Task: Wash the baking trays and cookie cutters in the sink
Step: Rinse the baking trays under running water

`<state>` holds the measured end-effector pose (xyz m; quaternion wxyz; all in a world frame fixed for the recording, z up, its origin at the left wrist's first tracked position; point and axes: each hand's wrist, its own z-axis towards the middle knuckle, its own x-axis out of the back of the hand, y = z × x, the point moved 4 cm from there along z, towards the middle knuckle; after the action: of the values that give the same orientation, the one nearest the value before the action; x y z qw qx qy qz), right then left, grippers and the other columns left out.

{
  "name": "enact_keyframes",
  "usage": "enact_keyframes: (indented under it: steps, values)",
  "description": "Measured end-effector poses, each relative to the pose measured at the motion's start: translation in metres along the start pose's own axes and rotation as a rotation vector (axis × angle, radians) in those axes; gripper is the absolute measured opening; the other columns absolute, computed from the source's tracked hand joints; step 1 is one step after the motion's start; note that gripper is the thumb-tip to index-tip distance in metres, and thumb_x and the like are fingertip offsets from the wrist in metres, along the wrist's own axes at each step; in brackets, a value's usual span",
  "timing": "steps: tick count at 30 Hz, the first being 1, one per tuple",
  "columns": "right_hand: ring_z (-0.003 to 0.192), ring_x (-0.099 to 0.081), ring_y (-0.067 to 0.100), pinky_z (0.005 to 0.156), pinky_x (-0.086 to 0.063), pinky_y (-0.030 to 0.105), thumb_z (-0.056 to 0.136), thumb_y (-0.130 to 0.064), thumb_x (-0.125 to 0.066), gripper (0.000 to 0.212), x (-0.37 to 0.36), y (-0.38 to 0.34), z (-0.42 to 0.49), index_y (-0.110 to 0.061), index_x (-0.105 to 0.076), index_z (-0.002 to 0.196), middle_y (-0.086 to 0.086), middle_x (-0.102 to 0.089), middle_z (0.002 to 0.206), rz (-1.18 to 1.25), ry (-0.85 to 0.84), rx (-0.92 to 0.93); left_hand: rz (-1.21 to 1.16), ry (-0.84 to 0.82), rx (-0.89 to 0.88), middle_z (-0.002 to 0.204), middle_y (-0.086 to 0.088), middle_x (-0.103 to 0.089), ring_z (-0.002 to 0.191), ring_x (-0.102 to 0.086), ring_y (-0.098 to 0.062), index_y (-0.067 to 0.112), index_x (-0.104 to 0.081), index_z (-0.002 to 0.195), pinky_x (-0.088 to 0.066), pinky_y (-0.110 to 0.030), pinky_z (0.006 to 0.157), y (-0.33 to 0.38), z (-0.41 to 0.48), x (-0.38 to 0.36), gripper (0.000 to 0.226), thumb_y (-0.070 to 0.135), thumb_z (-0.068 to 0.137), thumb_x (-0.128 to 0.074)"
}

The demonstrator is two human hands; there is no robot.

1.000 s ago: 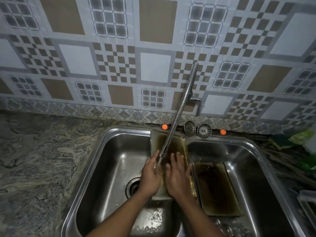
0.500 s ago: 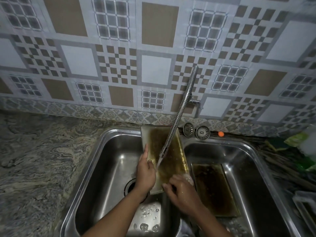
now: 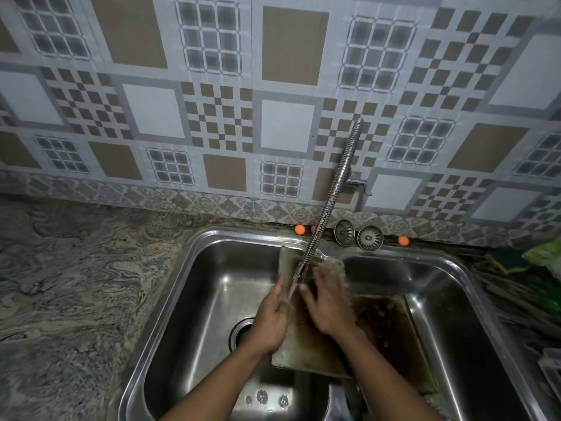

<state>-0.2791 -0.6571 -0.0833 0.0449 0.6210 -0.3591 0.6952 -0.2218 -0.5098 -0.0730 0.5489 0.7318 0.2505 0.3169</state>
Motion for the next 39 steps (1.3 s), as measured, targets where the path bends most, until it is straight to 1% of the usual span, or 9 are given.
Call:
enact_keyframes:
  steps: [4,7,11,16,20,26,31,34,39]
  values:
    - [0.134,-0.038,0.027,0.112,-0.031,0.047,0.097,-0.047,-0.03,0.049,-0.005,-0.026,0.019,-0.025,-0.046,0.137,0.005,-0.042,0.144,0.117,0.019,0.059,-0.008,-0.034,-0.037,0.155,0.007,-0.034,0.143,-0.031,-0.005,0.025,-0.024,0.153,-0.026,-0.021,0.118,0.003,0.002,-0.006,0.052,0.009,0.105,-0.035]
    - [0.124,-0.046,0.015,0.108,-0.036,0.036,0.096,-0.032,-0.044,0.039,-0.011,-0.045,0.003,-0.023,-0.051,0.133,-0.001,-0.053,0.134,0.226,-0.095,0.362,-0.046,-0.054,-0.024,0.153,0.014,-0.034,0.14,-0.031,0.001,0.029,-0.024,0.153,-0.027,-0.007,0.108,0.001,0.001,-0.001,0.051,0.011,0.106,-0.032]
    - [0.124,-0.045,0.022,0.104,-0.038,0.038,0.095,-0.034,-0.045,0.036,0.0,-0.018,0.018,-0.023,-0.053,0.129,0.001,-0.052,0.132,0.131,0.123,0.003,-0.094,-0.047,-0.039,0.149,0.017,-0.038,0.139,-0.032,0.004,0.035,-0.032,0.146,-0.026,-0.003,0.105,-0.002,-0.005,-0.007,0.041,0.023,0.107,-0.034]
    - [0.147,-0.014,0.008,0.122,-0.002,0.039,0.098,-0.028,-0.039,0.052,-0.014,-0.069,-0.024,-0.029,-0.032,0.149,-0.007,-0.031,0.156,0.113,-0.15,0.401,-0.196,0.112,0.003,0.145,0.01,-0.048,0.124,-0.05,0.004,0.043,-0.037,0.141,-0.039,-0.014,0.101,0.003,0.012,-0.005,0.036,0.034,0.107,-0.032]
    - [0.12,-0.044,0.001,0.102,-0.037,0.023,0.09,-0.03,-0.057,0.02,0.004,-0.046,-0.058,-0.031,-0.072,0.104,-0.022,-0.057,0.121,0.285,-0.27,0.477,-0.198,0.189,0.015,0.156,0.006,-0.032,0.136,-0.027,0.0,0.031,-0.025,0.153,-0.025,-0.019,0.107,-0.004,0.012,0.004,0.046,0.031,0.106,-0.029]
    - [0.093,-0.047,0.002,0.085,-0.044,0.029,0.098,-0.04,-0.039,0.019,0.021,0.013,-0.078,-0.032,-0.051,0.084,-0.013,-0.047,0.096,0.072,-0.208,0.208,-0.089,0.237,-0.04,0.153,0.012,-0.026,0.135,-0.021,0.003,0.025,-0.018,0.155,-0.019,-0.015,0.108,-0.002,0.01,0.0,0.053,0.031,0.105,-0.034]
    - [0.104,-0.048,0.017,0.091,-0.046,0.036,0.1,-0.038,-0.039,0.021,0.018,0.017,-0.038,-0.023,-0.051,0.106,0.001,-0.047,0.111,-0.002,0.003,-0.007,-0.085,0.142,-0.066,0.156,0.01,-0.023,0.14,-0.024,-0.001,0.019,-0.017,0.154,-0.024,-0.004,0.106,0.005,0.009,-0.006,0.054,0.015,0.105,-0.038]
    - [0.123,-0.043,0.03,0.105,-0.038,0.044,0.093,-0.052,-0.026,0.056,0.014,0.001,-0.004,-0.015,-0.05,0.129,0.011,-0.045,0.13,-0.002,0.08,-0.053,-0.091,0.041,-0.1,0.153,0.005,-0.041,0.14,-0.038,-0.007,0.023,-0.03,0.152,-0.033,-0.028,0.116,0.006,0.007,-0.015,0.052,0.029,0.103,-0.043]
    - [0.131,-0.039,0.014,0.114,-0.025,0.039,0.099,-0.041,-0.033,0.041,0.006,-0.051,0.004,-0.026,-0.044,0.136,-0.005,-0.045,0.137,0.173,-0.064,0.356,-0.047,-0.022,-0.094,0.146,0.011,-0.049,0.133,-0.046,-0.002,0.03,-0.023,0.155,-0.037,-0.029,0.113,0.005,0.013,-0.01,0.061,0.046,0.098,-0.038]
